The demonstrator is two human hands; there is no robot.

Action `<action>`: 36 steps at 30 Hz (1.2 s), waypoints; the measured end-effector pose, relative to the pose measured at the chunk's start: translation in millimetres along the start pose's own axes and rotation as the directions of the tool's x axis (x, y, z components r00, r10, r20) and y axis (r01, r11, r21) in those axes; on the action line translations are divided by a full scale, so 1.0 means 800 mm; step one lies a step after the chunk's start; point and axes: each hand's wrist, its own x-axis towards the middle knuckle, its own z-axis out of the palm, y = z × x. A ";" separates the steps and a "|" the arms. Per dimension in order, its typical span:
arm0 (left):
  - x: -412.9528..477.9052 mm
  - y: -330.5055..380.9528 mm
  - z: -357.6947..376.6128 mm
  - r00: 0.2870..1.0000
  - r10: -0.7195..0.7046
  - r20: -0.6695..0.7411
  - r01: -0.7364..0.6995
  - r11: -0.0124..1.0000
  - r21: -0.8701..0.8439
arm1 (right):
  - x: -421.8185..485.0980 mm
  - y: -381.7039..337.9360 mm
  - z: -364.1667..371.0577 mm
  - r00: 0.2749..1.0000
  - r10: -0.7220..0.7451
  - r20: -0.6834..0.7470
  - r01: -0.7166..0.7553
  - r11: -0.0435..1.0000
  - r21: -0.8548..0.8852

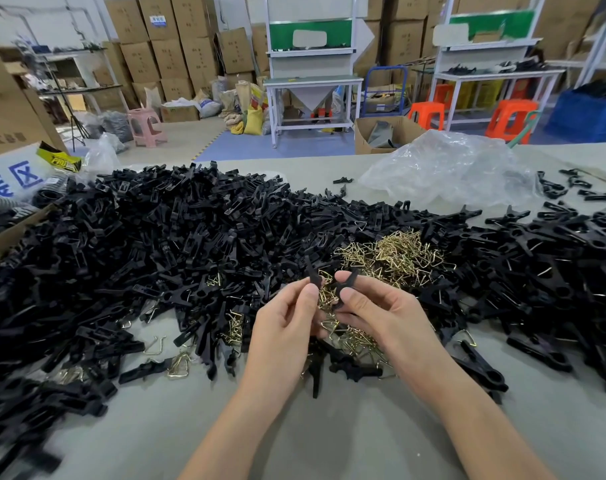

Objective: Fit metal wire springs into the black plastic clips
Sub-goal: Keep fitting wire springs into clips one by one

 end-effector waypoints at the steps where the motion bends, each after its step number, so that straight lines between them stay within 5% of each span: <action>1: 0.000 0.001 0.001 1.000 -0.011 0.008 0.011 1.000 -0.006 | 0.000 0.000 0.000 1.000 -0.002 0.005 0.002 1.000 -0.011; 28: -0.009 -0.006 0.007 0.989 0.119 0.093 -0.141 0.945 0.294 | -0.002 0.007 0.000 0.987 -0.116 0.108 0.136 0.970 -0.203; 31: -0.008 -0.014 0.001 0.973 0.201 0.112 -0.229 0.802 0.551 | 0.000 0.007 0.001 0.989 -0.146 0.028 0.149 0.965 -0.217; 36: 0.003 -0.027 0.001 0.947 0.230 0.224 -0.294 0.341 0.893 | 0.008 0.012 -0.007 0.981 -0.165 -0.098 0.146 0.973 -0.179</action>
